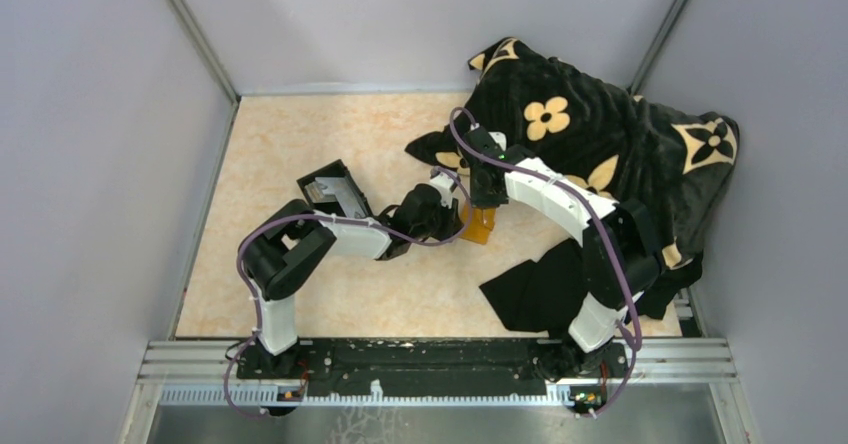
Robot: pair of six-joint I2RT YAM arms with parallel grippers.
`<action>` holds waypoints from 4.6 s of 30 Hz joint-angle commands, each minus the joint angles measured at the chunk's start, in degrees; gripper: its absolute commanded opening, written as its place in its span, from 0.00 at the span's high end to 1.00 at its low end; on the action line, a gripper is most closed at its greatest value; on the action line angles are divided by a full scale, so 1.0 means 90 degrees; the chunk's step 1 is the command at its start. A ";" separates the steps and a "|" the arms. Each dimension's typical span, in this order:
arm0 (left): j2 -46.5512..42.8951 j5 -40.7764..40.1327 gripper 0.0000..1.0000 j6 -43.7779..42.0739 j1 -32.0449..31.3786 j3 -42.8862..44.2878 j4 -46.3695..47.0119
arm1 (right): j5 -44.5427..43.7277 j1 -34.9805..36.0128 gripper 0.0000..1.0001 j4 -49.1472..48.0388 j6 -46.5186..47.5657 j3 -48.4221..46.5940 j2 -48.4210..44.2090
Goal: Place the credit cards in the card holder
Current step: Open the card holder at the center of the board.
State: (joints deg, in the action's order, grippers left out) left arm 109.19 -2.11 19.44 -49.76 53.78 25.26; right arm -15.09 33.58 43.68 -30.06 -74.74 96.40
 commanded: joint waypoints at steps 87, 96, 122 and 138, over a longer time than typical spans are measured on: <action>0.0248 -0.0196 0.71 0.0798 0.0117 -0.0276 -0.0421 | 0.3499 -0.2287 1.00 -0.4631 -0.1281 0.4048 -0.1990; 0.0153 -0.0230 0.63 0.0808 0.0173 -0.0255 -0.0601 | 0.3906 -0.2395 1.00 -0.5092 -0.1303 0.4203 -0.1997; 0.0050 -0.0242 0.52 0.0938 0.0390 -0.0272 -0.0754 | 0.3548 -0.2499 1.00 -0.4767 -0.0746 0.4066 -0.1828; 0.0113 -0.0166 0.53 0.0952 0.0402 -0.0271 -0.0747 | 0.3812 -0.2492 1.00 -0.5219 -0.0938 0.4196 -0.1579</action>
State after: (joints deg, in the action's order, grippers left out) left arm 108.55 -3.40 27.88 -46.78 52.05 25.17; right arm 18.13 11.70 0.62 -37.76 -36.38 81.69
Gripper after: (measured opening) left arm 0.471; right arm 0.008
